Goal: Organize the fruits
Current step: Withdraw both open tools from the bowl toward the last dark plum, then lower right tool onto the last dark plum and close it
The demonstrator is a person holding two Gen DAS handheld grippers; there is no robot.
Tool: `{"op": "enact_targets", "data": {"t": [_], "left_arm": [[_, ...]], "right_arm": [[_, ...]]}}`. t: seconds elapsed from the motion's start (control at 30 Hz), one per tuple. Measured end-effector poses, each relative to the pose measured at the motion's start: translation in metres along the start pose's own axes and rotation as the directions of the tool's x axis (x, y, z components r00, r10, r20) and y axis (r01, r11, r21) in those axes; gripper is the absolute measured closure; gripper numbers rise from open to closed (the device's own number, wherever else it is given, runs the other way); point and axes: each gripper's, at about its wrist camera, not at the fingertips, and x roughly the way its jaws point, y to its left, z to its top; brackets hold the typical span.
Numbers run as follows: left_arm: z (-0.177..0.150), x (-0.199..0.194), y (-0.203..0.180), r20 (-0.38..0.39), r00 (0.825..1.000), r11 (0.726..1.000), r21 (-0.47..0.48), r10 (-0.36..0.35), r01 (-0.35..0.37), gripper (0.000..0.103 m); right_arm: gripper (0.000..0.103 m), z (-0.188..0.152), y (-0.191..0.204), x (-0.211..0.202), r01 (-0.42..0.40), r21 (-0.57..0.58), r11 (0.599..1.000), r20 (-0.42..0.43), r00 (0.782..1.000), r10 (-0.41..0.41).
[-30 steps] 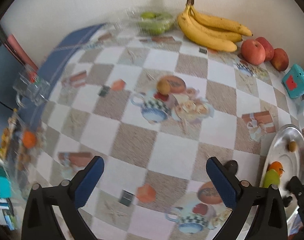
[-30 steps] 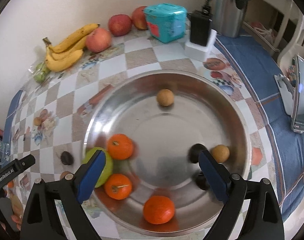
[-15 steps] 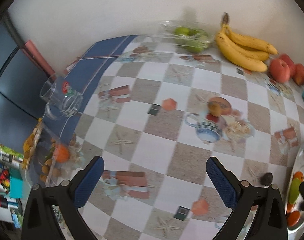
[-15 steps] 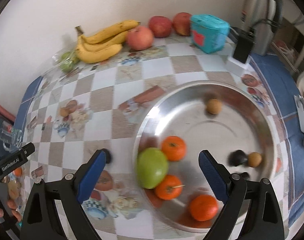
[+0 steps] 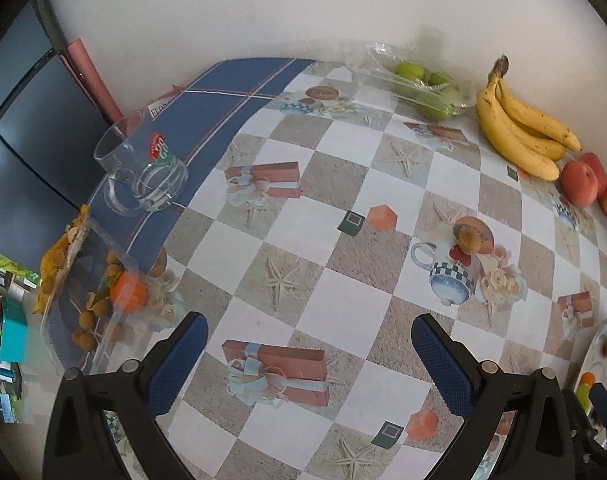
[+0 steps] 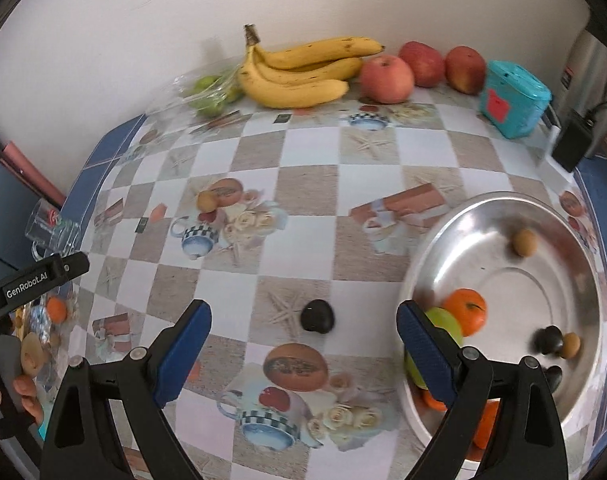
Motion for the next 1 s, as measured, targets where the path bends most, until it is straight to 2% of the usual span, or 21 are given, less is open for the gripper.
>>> {"op": "enact_targets", "data": {"t": [0.37, 0.73, 0.9, 0.97, 1.0], "left_arm": [[-0.018, 0.041, -0.027, -0.123, 0.992, 0.997, 0.071, 0.003, 0.005, 0.0], [-0.023, 0.047, -0.035, -0.137, 0.991, 0.996, 0.092, 0.002, 0.011, 0.0], [-0.022, 0.047, -0.034, -0.134, 0.991, 0.996, 0.093, -0.001, 0.014, 0.0], [-0.023, 0.046, -0.035, -0.133, 0.991, 0.995, 0.095, -0.003, 0.016, 0.0], [-0.023, 0.046, -0.035, -0.134, 0.991, 0.995, 0.096, -0.003, 0.016, 0.0]], "right_arm": [[0.009, -0.008, 0.0, 0.025, 0.015, -0.001, 1.0, -0.062, 0.998, -0.015], [0.01, -0.011, -0.001, 0.042, 0.047, -0.044, 0.998, -0.073, 0.996, -0.05], [0.017, -0.009, 0.0, 0.046, 0.061, -0.054, 0.997, -0.065, 0.996, -0.065], [0.026, -0.009, 0.0, 0.047, 0.062, -0.057, 0.996, -0.065, 0.996, -0.066], [0.027, -0.009, 0.0, 0.048, 0.064, -0.06, 0.996, -0.067, 0.995, -0.068]]}}
